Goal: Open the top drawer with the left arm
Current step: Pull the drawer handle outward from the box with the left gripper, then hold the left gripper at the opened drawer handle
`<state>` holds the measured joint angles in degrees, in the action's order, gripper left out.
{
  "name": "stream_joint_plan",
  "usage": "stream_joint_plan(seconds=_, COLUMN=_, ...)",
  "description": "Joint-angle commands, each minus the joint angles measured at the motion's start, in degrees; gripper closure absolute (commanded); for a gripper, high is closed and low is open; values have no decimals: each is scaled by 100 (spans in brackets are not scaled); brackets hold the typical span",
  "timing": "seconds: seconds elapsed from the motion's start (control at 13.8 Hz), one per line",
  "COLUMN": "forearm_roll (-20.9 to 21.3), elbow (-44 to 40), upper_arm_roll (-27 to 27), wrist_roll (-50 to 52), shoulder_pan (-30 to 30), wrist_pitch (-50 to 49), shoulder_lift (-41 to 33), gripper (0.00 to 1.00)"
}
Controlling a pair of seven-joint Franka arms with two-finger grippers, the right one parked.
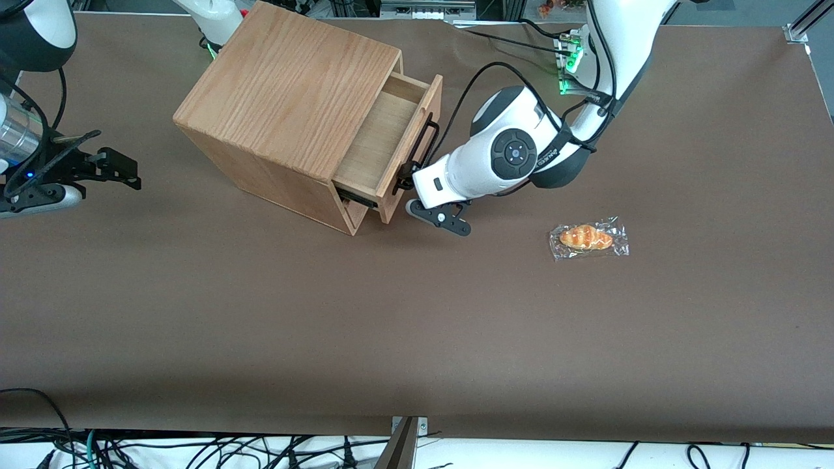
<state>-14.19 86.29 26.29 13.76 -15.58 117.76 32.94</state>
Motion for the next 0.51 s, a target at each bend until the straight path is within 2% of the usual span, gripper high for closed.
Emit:
stream_joint_plan(seconds=0.0, forearm_roll=188, elbow=-147, upper_arm_roll=25, wrist_roll=-154, shoulder_pan=125, wrist_pitch=-68, shoulder_lift=90, gripper=0)
stream_joint_plan(seconds=0.44, forearm_roll=188, elbow=-147, upper_arm_roll=16, wrist_roll=-400, shoulder_pan=293, wrist_pitch=-174, shoulder_lift=90, gripper=0)
